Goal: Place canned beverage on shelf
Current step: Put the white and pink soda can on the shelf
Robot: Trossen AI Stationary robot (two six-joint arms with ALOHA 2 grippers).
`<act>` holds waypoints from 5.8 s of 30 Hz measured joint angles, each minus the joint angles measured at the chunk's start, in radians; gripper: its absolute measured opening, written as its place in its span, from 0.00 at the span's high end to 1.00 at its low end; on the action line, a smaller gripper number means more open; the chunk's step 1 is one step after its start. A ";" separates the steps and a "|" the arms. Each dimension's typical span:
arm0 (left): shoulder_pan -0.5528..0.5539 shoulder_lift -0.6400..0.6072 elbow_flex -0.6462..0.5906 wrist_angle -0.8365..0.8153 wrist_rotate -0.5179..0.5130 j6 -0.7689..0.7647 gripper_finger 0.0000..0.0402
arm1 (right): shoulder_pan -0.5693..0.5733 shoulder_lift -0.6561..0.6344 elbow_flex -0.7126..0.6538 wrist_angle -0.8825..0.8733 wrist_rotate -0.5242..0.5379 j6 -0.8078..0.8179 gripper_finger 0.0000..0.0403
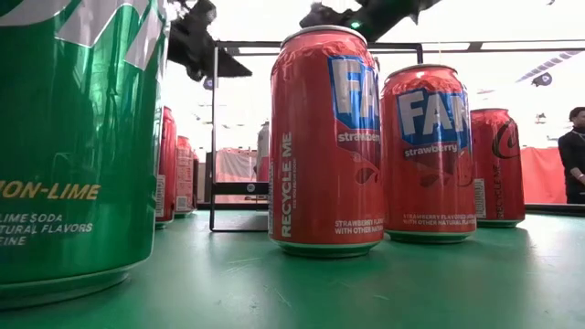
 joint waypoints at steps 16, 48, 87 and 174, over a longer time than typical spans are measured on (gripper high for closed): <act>-0.076 -0.328 -0.136 0.071 -0.007 -0.026 1.00 | -0.052 0.260 0.361 -0.376 -0.008 -0.007 0.98; -0.075 -0.398 -0.203 0.087 -0.010 0.007 1.00 | -0.096 0.299 0.397 -0.364 -0.006 -0.048 0.98; -0.075 -0.389 -0.203 0.085 -0.011 0.030 1.00 | -0.131 0.348 0.396 -0.311 -0.056 -0.093 0.98; -0.075 -0.370 -0.203 0.072 -0.037 0.041 1.00 | -0.208 0.380 0.393 -0.342 -0.128 -0.005 0.98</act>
